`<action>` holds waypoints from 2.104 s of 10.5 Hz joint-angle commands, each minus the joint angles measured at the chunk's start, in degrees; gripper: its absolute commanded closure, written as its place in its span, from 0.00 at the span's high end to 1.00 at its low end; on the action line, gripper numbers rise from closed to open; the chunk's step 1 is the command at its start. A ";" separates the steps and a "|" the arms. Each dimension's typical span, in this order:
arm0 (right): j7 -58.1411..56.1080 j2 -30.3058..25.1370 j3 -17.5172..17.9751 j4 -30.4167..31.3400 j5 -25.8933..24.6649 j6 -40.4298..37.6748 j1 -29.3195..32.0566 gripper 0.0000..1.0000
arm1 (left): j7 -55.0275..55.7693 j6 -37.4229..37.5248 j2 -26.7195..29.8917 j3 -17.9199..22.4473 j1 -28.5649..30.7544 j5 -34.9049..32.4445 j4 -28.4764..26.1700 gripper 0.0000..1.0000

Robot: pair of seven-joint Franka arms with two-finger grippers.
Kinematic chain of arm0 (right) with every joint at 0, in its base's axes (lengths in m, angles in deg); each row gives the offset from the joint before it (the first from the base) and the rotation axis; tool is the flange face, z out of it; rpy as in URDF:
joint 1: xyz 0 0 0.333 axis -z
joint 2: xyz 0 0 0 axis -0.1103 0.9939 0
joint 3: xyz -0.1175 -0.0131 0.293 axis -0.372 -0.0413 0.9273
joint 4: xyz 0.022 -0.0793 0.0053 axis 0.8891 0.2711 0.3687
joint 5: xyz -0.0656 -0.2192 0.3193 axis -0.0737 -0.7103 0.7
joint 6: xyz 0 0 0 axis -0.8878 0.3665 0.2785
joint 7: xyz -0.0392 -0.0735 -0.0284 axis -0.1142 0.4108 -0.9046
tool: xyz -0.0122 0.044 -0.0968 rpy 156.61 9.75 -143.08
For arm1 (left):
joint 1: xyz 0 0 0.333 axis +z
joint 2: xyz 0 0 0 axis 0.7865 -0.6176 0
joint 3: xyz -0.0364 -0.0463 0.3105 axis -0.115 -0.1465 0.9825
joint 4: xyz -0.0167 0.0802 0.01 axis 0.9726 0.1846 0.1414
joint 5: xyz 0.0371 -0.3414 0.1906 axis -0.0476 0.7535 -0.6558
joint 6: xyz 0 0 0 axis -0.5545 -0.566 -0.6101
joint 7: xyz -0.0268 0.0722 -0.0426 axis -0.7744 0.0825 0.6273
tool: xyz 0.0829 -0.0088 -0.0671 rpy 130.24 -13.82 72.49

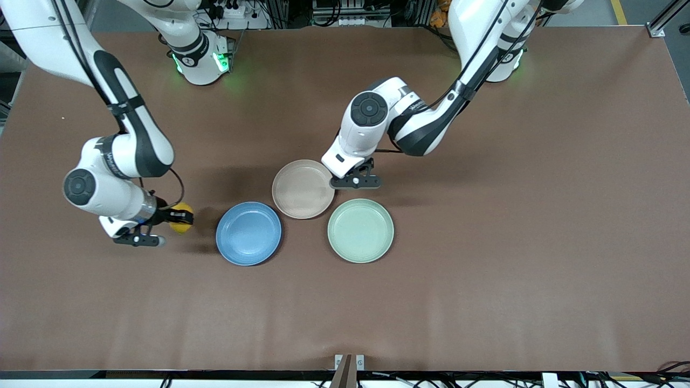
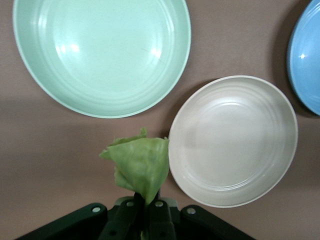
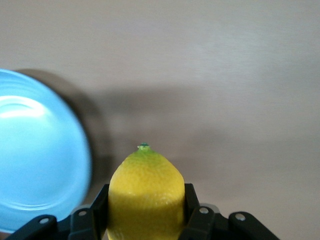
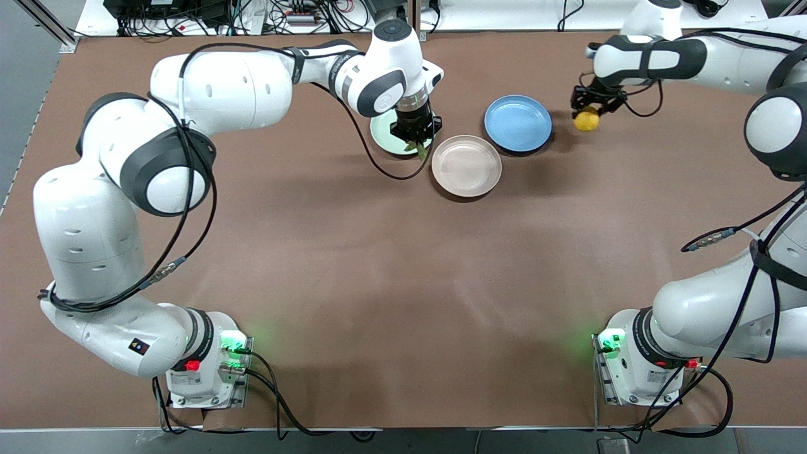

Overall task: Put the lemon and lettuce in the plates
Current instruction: 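Carry the lettuce toward the beige plate while the right gripper lifts the lemon, then lower the lettuce onto the beige plate while the lemon lowers onto the blue plate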

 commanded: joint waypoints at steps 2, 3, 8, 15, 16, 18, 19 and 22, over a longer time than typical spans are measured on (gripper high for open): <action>7.51 -0.33 0.27 -1.62 -0.09 -1.07 -5.22 0.37 | 9.19 -5.28 -1.57 0.28 -2.58 -1.00 1.89 0.00; 9.87 -0.15 0.27 -2.41 -0.09 -1.24 -6.98 0.37 | 10.79 -6.95 -1.92 0.28 -2.93 -1.08 1.81 0.00; 15.59 4.67 0.19 -7.06 -0.09 0.33 -12.09 0.37 | 14.58 -14.25 -4.82 2.46 -8.82 -1.44 1.80 0.00; 15.79 8.55 0.01 -7.51 -0.97 5.44 -12.97 0.40 | 23.02 -21.21 -7.37 6.17 -11.55 -1.61 1.72 0.00; 15.79 8.64 0.01 -7.51 -0.97 5.44 -12.97 0.46 | 23.02 -21.21 -7.55 6.86 -11.73 -1.52 1.80 0.00; 15.79 8.99 0.01 -7.51 -1.05 5.61 -13.06 0.49 | 22.76 -21.21 -7.64 7.48 -11.99 -1.78 1.63 0.98; 15.79 9.25 0.01 -7.51 -1.06 6.05 -13.06 0.52 | 22.76 -21.21 -7.46 7.92 -12.17 -3.09 1.63 1.00; 15.87 9.95 -0.08 -7.43 -1.06 7.19 -13.33 0.53 | 22.76 -20.94 -6.94 7.93 -11.91 -3.37 1.45 1.00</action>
